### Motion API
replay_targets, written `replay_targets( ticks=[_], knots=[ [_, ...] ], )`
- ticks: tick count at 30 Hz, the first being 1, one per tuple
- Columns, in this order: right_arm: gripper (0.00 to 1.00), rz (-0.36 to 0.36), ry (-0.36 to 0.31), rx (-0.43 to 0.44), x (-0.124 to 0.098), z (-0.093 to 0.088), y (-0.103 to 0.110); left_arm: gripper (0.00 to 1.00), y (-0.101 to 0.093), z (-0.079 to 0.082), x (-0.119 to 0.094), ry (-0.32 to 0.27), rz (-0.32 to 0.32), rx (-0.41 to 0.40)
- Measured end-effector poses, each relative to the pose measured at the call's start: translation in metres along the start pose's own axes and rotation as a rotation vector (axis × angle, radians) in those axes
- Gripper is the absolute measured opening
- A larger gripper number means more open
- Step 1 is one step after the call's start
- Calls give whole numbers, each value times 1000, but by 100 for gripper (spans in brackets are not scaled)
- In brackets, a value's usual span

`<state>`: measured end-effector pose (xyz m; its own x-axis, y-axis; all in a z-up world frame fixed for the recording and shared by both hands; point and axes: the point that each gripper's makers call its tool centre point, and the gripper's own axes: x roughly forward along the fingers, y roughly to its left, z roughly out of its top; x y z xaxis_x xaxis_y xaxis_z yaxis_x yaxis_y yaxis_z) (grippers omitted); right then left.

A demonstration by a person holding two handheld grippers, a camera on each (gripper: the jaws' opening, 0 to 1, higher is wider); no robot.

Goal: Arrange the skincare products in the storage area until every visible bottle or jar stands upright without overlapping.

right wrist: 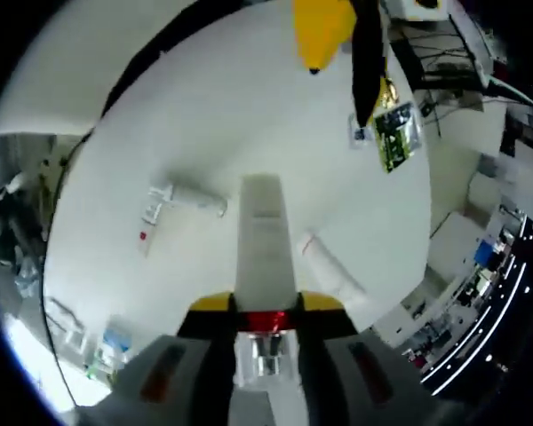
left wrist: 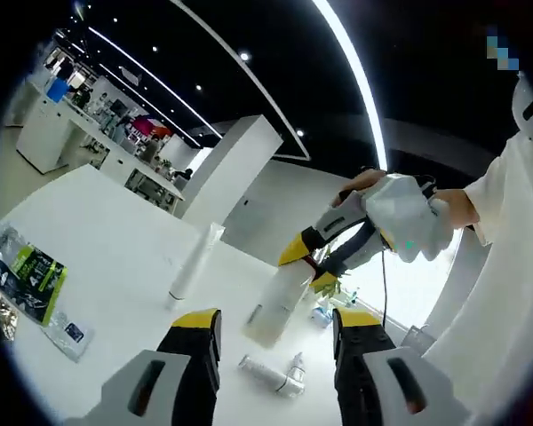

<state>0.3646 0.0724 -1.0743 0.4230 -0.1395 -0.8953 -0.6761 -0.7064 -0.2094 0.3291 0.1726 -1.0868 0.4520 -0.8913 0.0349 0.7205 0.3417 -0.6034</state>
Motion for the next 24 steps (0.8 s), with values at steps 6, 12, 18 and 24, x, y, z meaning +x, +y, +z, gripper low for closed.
replay_targets(
  ticks=[6, 12, 18, 24],
  knots=[
    [23, -101, -77, -121, -22, 18, -14, 54, 0, 10, 15, 58, -50, 26],
    [23, -130, -113, -156, -34, 23, -19, 59, -17, 5, 33, 158, -142, 86],
    [23, -168, -145, -275, -39, 32, -18, 58, -25, 1, 48, 224, -178, 108],
    [23, -181, -162, -342, -41, 41, -19, 51, -32, -6, 62, 288, -210, 113]
  ],
)
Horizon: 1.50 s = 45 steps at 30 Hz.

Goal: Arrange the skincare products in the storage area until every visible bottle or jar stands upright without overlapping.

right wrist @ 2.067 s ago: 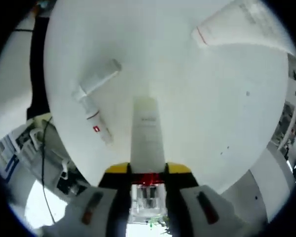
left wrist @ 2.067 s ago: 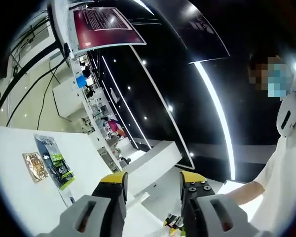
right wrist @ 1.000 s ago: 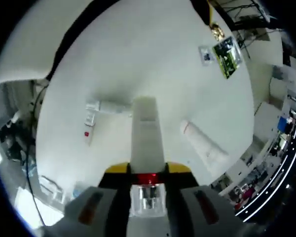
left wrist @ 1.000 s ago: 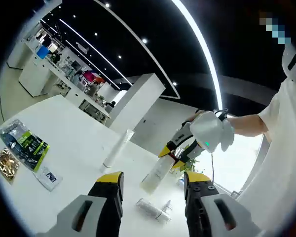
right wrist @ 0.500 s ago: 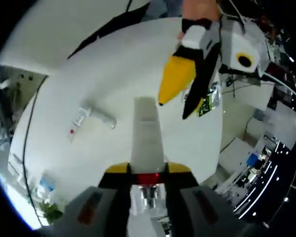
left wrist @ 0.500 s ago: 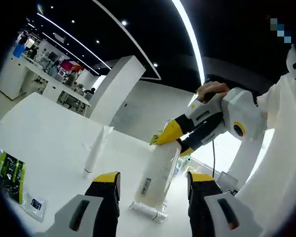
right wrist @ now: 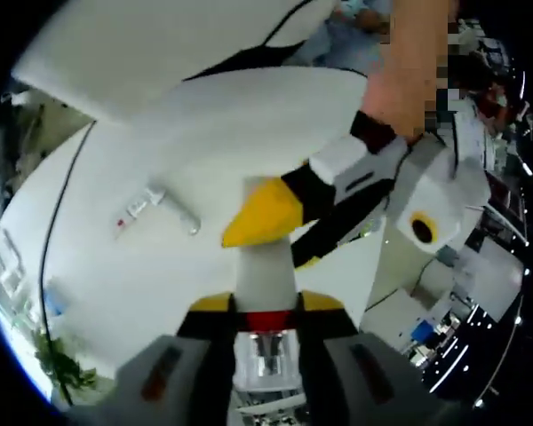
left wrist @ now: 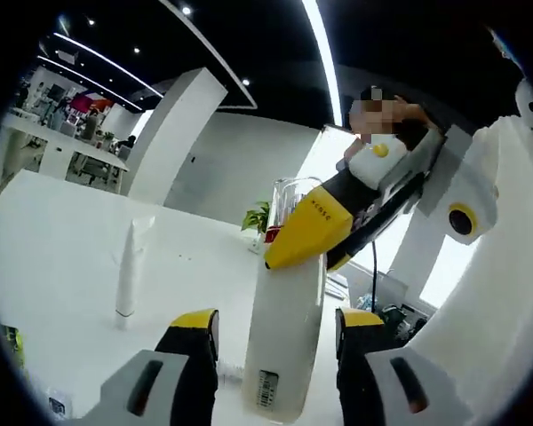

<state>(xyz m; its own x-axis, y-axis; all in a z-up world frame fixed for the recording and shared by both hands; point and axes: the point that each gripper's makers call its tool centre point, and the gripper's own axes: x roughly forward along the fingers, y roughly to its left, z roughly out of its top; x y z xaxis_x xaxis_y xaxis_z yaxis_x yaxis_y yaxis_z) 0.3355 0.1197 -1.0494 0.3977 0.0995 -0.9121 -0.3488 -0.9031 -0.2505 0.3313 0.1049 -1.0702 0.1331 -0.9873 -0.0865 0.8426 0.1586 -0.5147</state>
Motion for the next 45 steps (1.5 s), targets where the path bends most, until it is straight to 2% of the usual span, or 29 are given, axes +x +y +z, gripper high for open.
replay_targets(
  ticks=[7, 10, 13, 17, 25, 27, 33, 35, 38, 45],
  knots=[
    [23, -22, -32, -76, 0, 8, -5, 48, -3, -5, 8, 48, -27, 5],
    [23, -30, -36, -131, 1, 11, -6, 42, -6, -5, 10, 56, -52, -3],
    [23, -33, -39, -154, 3, 12, -7, 38, -6, -9, 13, 78, -38, 6],
    [23, -30, -54, -199, 5, 12, -7, 38, -6, -12, 13, 87, -33, -14],
    [23, -65, -73, -240, 5, 21, -18, 41, -7, -27, 19, 155, -21, 26],
    [23, -64, -78, -255, 5, 22, -18, 40, -8, -28, 19, 153, -19, 48],
    [24, -69, -77, -290, 5, 26, -18, 39, -6, -31, 18, 159, 7, 47],
    [24, -78, -74, -311, 6, 26, -20, 38, -3, -29, 15, 144, 35, 50],
    [25, -81, -64, -333, 5, 26, -23, 38, -3, -28, 13, 131, 44, 47],
    [26, -77, -63, -388, 7, 32, -25, 37, -8, -32, 9, 105, 50, -23]
  ],
)
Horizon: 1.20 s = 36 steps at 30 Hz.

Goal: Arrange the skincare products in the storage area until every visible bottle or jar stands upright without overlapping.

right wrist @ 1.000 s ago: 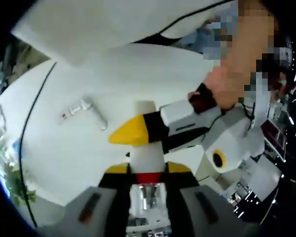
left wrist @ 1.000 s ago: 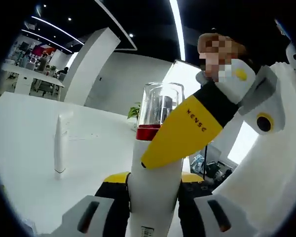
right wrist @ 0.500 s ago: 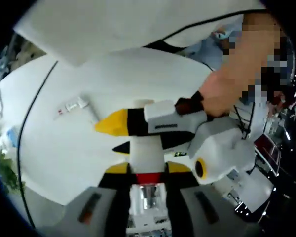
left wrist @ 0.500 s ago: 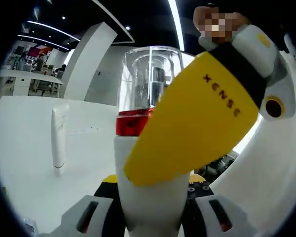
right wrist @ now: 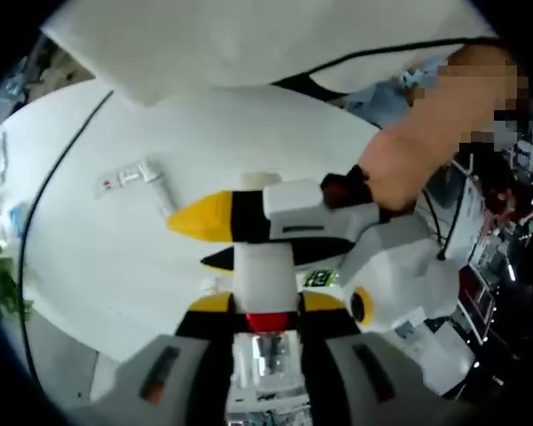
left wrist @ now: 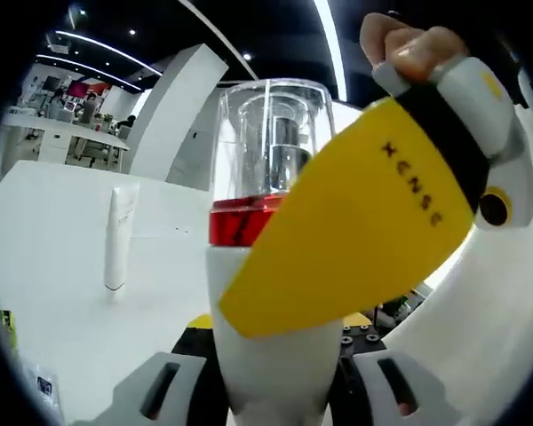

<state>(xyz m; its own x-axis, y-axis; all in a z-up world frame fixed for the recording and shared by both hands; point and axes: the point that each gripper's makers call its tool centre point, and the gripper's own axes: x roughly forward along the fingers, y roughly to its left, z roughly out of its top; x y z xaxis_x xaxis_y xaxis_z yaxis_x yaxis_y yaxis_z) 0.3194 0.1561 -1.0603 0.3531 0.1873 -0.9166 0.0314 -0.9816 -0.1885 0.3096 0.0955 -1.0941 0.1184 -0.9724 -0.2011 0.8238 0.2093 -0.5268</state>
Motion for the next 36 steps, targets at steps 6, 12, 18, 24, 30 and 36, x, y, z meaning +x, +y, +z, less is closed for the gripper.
replay_targets(
  ticks=[6, 12, 18, 24, 30, 36],
  knots=[
    [26, -13, -18, -5, 3, 7, -4, 37, -5, -7, -6, -3, -17, -58],
    [26, -27, 6, 6, 6, 5, -11, 37, -3, -4, -12, -41, -8, -100],
    [27, -63, -10, 24, 8, 5, -14, 37, -3, -5, -17, -54, 2, -120],
    [38, -69, -5, 31, 11, 4, -12, 37, -5, -4, -19, -71, -3, -137],
    [52, -100, 8, 119, 9, -8, -9, 37, -1, -5, -22, -77, 6, -141],
    [59, -131, 3, 207, 6, -13, -6, 37, 4, -1, -27, -102, 20, -148]
  ],
)
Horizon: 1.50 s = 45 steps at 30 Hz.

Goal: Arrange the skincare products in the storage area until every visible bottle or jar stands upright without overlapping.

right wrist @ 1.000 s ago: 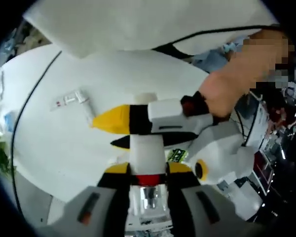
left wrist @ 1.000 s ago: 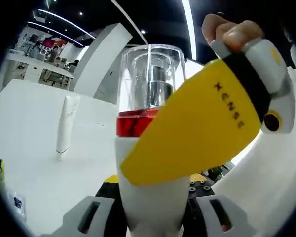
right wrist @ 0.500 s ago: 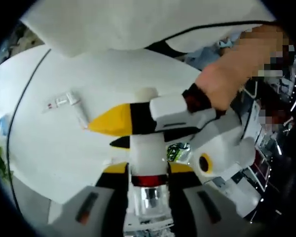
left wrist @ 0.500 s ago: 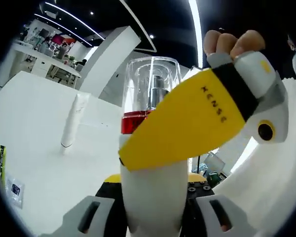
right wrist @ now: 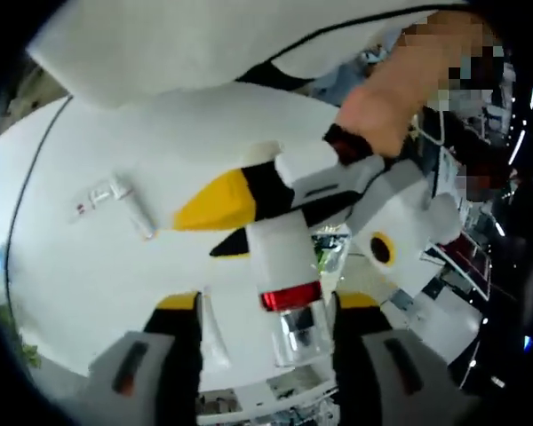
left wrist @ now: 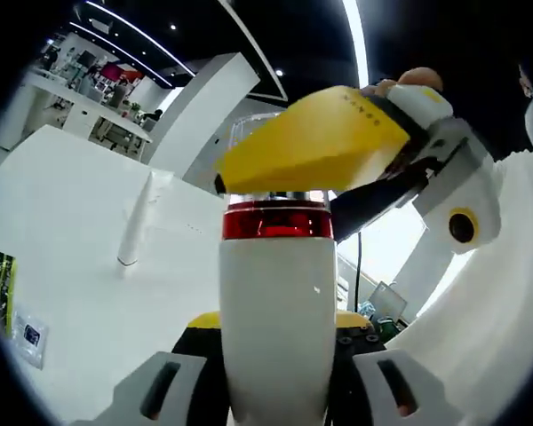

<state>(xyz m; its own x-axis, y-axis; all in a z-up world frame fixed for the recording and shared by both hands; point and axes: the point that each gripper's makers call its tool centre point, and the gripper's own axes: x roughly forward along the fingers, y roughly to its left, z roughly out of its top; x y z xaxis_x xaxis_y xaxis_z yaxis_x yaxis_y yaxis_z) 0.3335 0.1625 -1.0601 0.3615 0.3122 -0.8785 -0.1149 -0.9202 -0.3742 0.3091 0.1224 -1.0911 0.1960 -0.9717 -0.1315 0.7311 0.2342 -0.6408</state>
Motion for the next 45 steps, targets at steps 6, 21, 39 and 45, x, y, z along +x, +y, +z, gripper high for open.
replay_targets(
  ticks=[6, 21, 39, 45],
  knots=[
    [65, -31, 8, 73, -2, -7, -1, 37, 6, -4, -4, 0, 7, -17],
    [77, -48, 6, 488, -7, -33, 12, 37, 9, -1, -12, -26, 7, -20],
    [96, -22, -352, 1457, -5, -42, 23, 37, 8, 14, -23, -75, 13, 8],
    [96, -89, -536, 1724, -14, -44, 2, 37, 7, 17, -24, -95, 2, 8]
  ],
)
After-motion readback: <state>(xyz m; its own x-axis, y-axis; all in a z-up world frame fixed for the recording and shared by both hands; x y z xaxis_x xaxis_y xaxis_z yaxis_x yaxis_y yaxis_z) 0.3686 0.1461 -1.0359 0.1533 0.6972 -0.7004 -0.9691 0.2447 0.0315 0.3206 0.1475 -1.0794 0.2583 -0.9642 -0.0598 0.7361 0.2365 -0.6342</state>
